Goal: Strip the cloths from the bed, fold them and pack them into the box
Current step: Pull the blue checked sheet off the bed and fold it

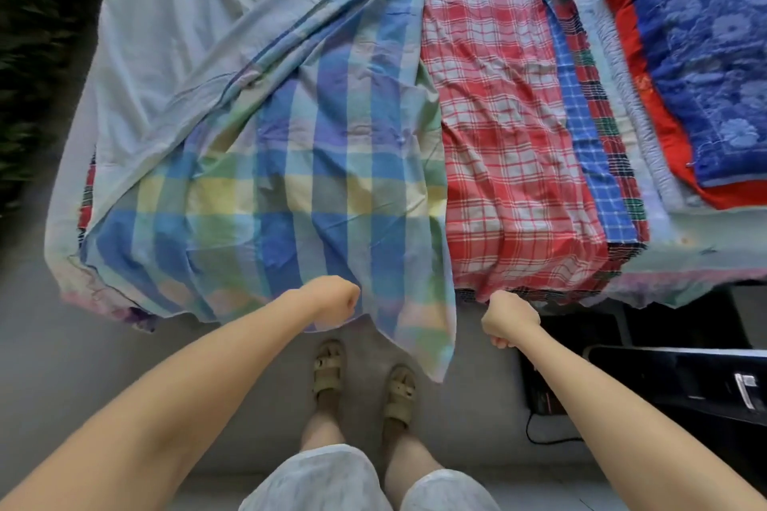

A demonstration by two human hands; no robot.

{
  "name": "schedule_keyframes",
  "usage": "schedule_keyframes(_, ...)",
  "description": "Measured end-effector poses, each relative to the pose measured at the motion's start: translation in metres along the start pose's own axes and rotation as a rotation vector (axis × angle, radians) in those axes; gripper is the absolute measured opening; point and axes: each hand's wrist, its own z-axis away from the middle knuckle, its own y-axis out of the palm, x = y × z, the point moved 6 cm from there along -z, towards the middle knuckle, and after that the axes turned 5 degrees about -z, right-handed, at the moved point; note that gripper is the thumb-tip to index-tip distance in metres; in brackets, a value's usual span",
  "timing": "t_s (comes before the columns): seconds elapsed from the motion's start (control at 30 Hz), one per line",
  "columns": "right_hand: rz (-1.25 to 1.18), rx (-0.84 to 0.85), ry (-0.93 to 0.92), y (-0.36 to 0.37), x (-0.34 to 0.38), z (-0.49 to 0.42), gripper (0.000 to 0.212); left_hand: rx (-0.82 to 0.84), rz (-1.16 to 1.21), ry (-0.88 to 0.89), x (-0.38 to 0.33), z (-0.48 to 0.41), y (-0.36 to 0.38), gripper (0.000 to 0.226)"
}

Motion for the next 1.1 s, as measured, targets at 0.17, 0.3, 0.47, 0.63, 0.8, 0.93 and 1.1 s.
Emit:
schedule_keyframes(0.17,0.031,-0.066,-0.160,-0.022,0.072,-0.005,0.012,-0.137,0.131,-0.174,0.060,0.027,-0.006,0.013)
schedule_keyframes(0.3,0.057,-0.120,-0.302,-0.031,0.154,0.006,0.009,-0.314,0.277,-0.337,0.117,0.069,-0.005,0.013)
schedule_keyframes(0.47,0.064,-0.140,-0.455,-0.021,0.276,0.030,0.011,-0.438,0.445,-0.490,0.218,0.130,0.012,0.019)
schedule_keyframes(0.63,-0.074,-0.126,-0.547,0.005,0.419,0.060,0.012,-0.541,0.597,-0.595,0.346,0.211,0.047,0.019)
schedule_keyframes(0.8,-0.365,-0.024,-0.488,0.044,0.536,0.091,0.017,-0.631,0.702,-0.678,0.464,0.292,0.081,0.018)
schedule_keyframes(0.93,-0.594,0.017,-0.407,0.076,0.611,0.096,0.012,-0.682,0.714,-0.682,0.546,0.330,0.095,0.013)
schedule_keyframes(1.1,-0.807,0.075,-0.208,0.110,0.676,0.080,0.018,-0.794,0.872,-0.636,0.635,0.338,0.087,0.016)
